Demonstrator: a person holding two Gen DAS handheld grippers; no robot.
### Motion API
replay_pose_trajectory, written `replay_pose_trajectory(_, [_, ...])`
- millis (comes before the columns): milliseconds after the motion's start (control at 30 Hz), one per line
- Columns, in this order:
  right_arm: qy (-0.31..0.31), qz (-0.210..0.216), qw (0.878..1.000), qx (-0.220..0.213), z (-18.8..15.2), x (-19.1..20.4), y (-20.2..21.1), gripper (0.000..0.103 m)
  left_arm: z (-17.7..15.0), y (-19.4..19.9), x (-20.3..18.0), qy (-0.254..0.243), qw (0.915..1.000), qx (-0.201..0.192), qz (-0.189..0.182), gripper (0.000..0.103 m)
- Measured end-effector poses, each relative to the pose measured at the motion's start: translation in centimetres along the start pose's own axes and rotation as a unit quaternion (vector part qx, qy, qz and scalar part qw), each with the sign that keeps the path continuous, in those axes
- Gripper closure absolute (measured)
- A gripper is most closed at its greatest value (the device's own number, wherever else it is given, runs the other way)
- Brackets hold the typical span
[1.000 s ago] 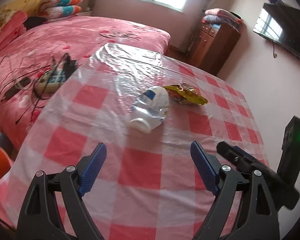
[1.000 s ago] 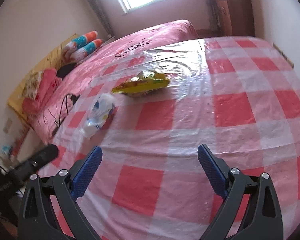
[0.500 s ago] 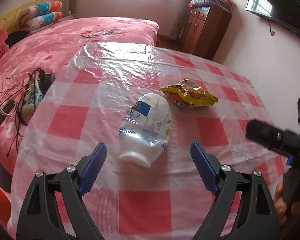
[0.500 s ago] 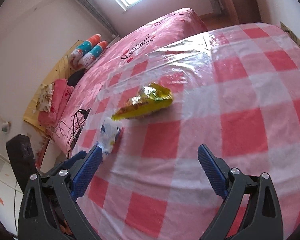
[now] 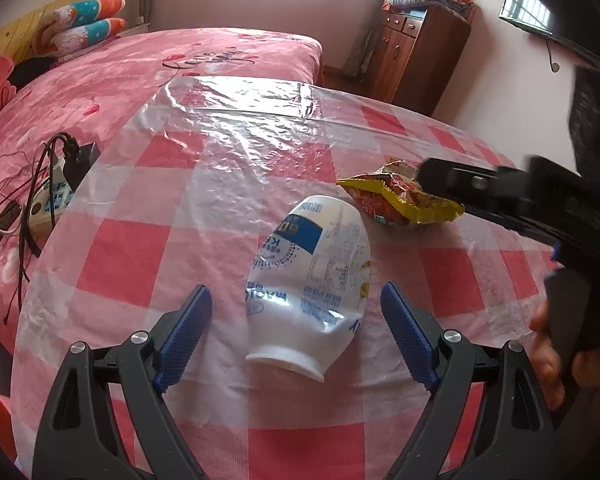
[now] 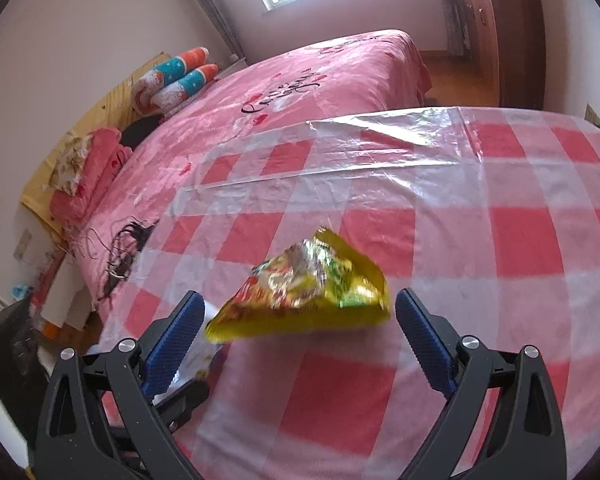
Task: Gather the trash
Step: 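Grasp the white plastic cup with the left tool while the right tool grasps the yellow snack bag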
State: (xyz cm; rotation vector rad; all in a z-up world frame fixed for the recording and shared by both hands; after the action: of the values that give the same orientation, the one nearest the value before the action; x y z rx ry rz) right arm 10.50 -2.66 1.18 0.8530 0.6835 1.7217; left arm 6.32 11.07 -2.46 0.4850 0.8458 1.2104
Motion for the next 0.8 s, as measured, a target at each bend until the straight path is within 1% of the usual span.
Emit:
replay_pose_trajectory(100, [0.01, -0.011, 1.0, 0.009, -0.1, -0.1, -1.0, 0.008, 0.0, -0.2, -0.3, -0.009, 0.9999, -0.001, 0.007, 0.017])
replay_pose_trajectory(167, [0.012, -0.002, 1.0, 0.016, -0.4, -0.1, -1.5, 0.007, 0.3, -0.4, -0.2, -0.007, 0.9999, -0.002, 0.008, 0.017])
replay_pose_trajectory(300, [0.029, -0.012, 0.999, 0.006, -0.6, 0.0, -1.5, 0.007, 0.4, -0.5, -0.3, -0.007, 0.9999, -0.002, 0.014, 0.018])
replay_pose_trajectory(433, [0.051, -0.024, 0.998, -0.001, -1.0, 0.6, -1.4, 0.008, 0.4, -0.5, -0.3, -0.008, 0.9995, -0.003, 0.032, 0.027])
replay_pose_trajectory(467, [0.058, -0.024, 0.998, -0.002, -1.1, 0.7, -1.5, 0.01, 0.4, -0.5, -0.3, -0.008, 0.9993, -0.003, 0.036, 0.029])
replay_pose_trajectory(500, [0.064, -0.027, 0.998, -0.003, -1.1, 0.9, -1.4, 0.015, 0.4, -0.4, -0.2, -0.008, 0.9992, -0.003, 0.04, 0.031])
replay_pose_trajectory(567, [0.073, -0.036, 0.997, -0.006, -1.3, 1.2, -1.5, 0.015, 0.4, -0.3, -0.1, -0.007, 0.9989, -0.005, 0.046, 0.039])
replay_pose_trajectory(633, [0.077, -0.038, 0.996, -0.012, -1.3, 1.4, -1.3, 0.018, 0.4, -0.1, 0.0, -0.004, 0.9988, -0.007, 0.049, 0.042])
replay_pose_trajectory(767, [0.074, -0.03, 0.997, -0.015, -1.4, 1.1, -1.2, 0.023, 0.3, 0.0, 0.1, -0.001, 0.9989, -0.009, 0.045, 0.042])
replay_pose_trajectory(800, [0.073, -0.028, 0.997, -0.016, -1.3, 1.1, -1.2, 0.026, 0.3, 0.1, 0.1, 0.0, 0.9989, -0.01, 0.045, 0.043])
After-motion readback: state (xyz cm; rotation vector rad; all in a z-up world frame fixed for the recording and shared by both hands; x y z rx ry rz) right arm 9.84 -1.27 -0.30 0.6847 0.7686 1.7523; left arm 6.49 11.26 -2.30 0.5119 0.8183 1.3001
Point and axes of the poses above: each gripper's, at about its wrist camera, not at the fingertips, and y roughly against the way its jaws point, x to its left, z to its top, the point moved 4 cm from there along -y, roughly the way its jaws point, and after that the axes turned 11 degrees about -z, right-handed, at the moved point
